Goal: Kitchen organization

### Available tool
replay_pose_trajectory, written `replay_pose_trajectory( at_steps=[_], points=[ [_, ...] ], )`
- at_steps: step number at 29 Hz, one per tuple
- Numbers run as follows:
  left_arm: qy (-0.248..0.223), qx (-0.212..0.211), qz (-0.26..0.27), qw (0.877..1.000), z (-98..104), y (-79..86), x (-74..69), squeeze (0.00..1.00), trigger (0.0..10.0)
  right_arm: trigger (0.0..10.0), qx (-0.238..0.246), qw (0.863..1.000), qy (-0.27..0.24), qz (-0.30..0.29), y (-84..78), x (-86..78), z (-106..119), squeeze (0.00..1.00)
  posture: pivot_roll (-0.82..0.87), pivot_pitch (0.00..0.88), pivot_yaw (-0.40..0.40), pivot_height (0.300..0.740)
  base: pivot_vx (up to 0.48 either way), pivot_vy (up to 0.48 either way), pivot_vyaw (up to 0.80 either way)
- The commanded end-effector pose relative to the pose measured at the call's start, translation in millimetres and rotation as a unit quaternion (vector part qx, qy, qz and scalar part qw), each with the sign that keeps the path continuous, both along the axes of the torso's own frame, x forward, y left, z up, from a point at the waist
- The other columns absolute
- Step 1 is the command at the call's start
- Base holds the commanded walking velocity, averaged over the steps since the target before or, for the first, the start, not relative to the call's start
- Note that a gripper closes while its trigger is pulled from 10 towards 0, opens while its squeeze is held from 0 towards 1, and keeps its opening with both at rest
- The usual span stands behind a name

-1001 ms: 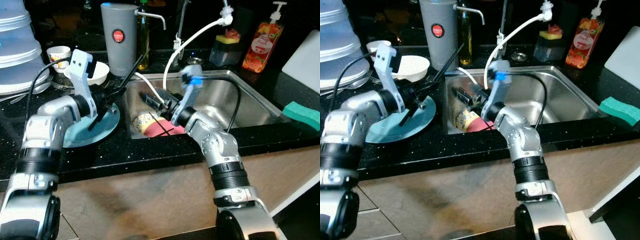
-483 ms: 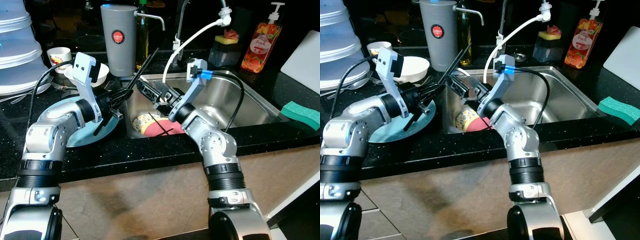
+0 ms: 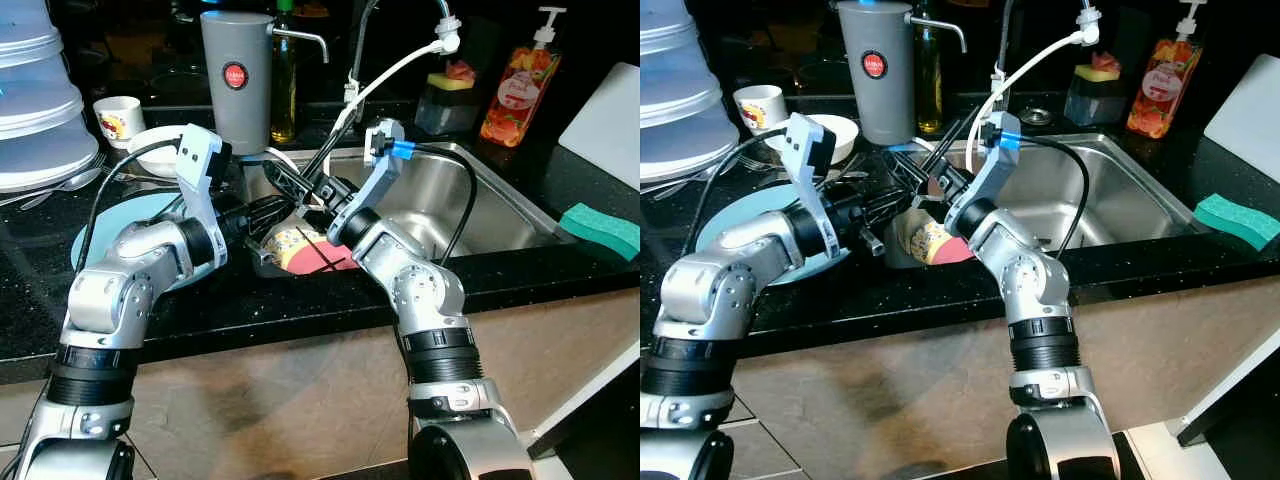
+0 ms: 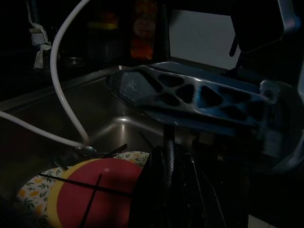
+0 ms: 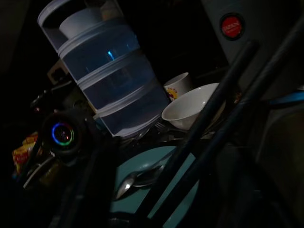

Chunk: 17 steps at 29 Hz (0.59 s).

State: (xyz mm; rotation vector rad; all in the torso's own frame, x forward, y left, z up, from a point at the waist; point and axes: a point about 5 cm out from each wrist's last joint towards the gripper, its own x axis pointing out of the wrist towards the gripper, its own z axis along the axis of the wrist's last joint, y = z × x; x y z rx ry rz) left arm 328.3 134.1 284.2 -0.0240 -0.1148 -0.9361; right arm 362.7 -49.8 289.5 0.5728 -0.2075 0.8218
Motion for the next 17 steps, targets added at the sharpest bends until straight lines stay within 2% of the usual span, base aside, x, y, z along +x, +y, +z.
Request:
replay_pose_trajectory(
  at_steps=[1,17],
  points=[
    [0.003,0.002,-0.008,1.000,-1.5,-4.0,-2.2,0.00,0.0,0.0,0.009,1.000,-0.007,0.004,1.4,-2.1,7.5,0.00,0.06,0.053,-0.027,0.740,0.000,0.000,0.00],
    [0.003,0.001,0.019,1.000,2.8,1.2,-2.6,0.00,0.0,0.0,0.025,1.000,0.000,-0.016,-3.8,4.1,11.1,0.00,0.07,0.066,-0.032,0.740,0.000,0.000,0.00]
  ],
)
